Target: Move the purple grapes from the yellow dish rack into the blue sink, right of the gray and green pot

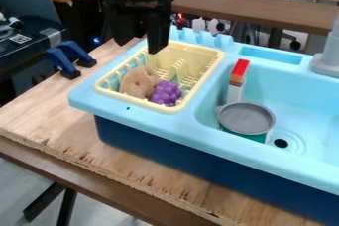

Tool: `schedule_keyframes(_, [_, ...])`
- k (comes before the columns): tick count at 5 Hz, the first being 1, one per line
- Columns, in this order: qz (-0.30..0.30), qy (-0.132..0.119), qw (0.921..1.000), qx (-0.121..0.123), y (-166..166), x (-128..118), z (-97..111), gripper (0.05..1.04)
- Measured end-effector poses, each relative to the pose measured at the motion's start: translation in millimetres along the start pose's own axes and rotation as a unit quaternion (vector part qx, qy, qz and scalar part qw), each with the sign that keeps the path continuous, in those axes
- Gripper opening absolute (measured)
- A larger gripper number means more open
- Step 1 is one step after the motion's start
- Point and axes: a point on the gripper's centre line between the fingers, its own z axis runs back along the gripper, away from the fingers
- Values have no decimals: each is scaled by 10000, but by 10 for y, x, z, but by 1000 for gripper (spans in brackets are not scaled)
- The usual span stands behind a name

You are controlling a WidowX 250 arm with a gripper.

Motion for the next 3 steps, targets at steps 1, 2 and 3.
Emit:
schedule_keyframes(1, [17, 189, 9998, -34, -2, -15, -118, 1001])
schedule_keyframes(2, [-141, 217, 9994, 240, -22, -3, -167, 1001])
schedule_keyframes(3, [-173, 195, 9991, 319, -78, -11, -281, 1001])
